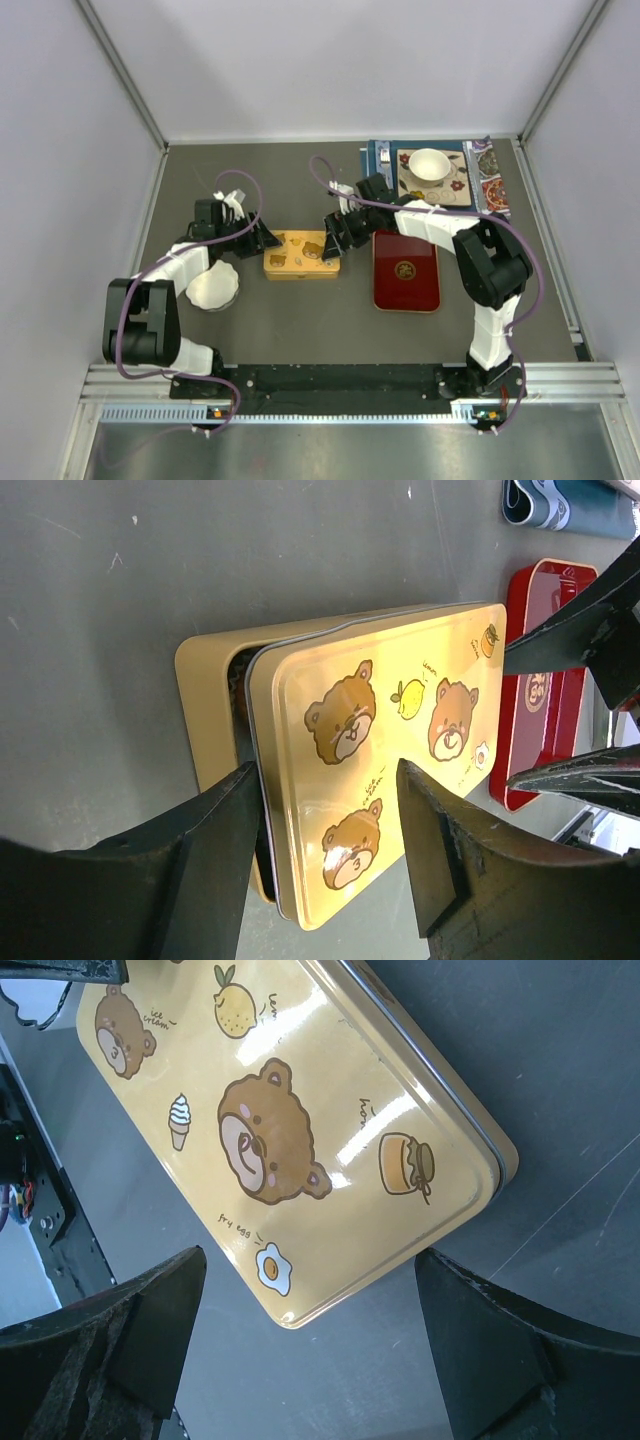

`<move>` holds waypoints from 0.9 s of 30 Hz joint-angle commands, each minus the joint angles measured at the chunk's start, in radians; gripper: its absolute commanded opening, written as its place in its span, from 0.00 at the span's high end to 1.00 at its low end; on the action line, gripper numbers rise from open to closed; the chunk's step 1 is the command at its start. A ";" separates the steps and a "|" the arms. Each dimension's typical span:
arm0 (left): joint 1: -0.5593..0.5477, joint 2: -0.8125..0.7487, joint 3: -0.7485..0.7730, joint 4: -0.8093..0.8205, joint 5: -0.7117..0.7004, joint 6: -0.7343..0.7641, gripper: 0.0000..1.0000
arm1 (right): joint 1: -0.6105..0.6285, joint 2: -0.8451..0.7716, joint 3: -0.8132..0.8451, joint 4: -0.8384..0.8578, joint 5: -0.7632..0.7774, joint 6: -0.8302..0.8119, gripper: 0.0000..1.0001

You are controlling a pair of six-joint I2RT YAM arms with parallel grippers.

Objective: Pack the cookies

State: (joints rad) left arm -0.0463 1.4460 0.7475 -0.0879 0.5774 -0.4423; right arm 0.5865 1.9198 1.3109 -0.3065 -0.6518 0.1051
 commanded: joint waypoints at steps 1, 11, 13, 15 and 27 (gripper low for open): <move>0.010 -0.030 0.007 -0.004 -0.036 0.025 0.38 | 0.015 0.001 0.050 0.012 -0.011 -0.016 0.14; 0.023 -0.064 0.003 -0.012 -0.056 0.028 0.38 | 0.015 0.002 0.053 0.009 -0.005 -0.018 0.14; 0.026 -0.076 -0.005 -0.001 -0.060 0.025 0.37 | 0.015 0.002 0.053 0.009 -0.003 -0.018 0.14; 0.028 -0.090 -0.013 -0.001 -0.070 0.027 0.37 | 0.015 0.002 0.053 0.009 -0.005 -0.018 0.14; 0.028 -0.061 -0.008 -0.012 -0.088 0.043 0.36 | 0.013 -0.005 0.057 0.006 -0.002 -0.019 0.14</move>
State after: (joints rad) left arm -0.0216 1.3834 0.7422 -0.1120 0.4995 -0.4171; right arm 0.5873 1.9198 1.3151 -0.3084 -0.6514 0.1051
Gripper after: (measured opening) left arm 0.635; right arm 0.860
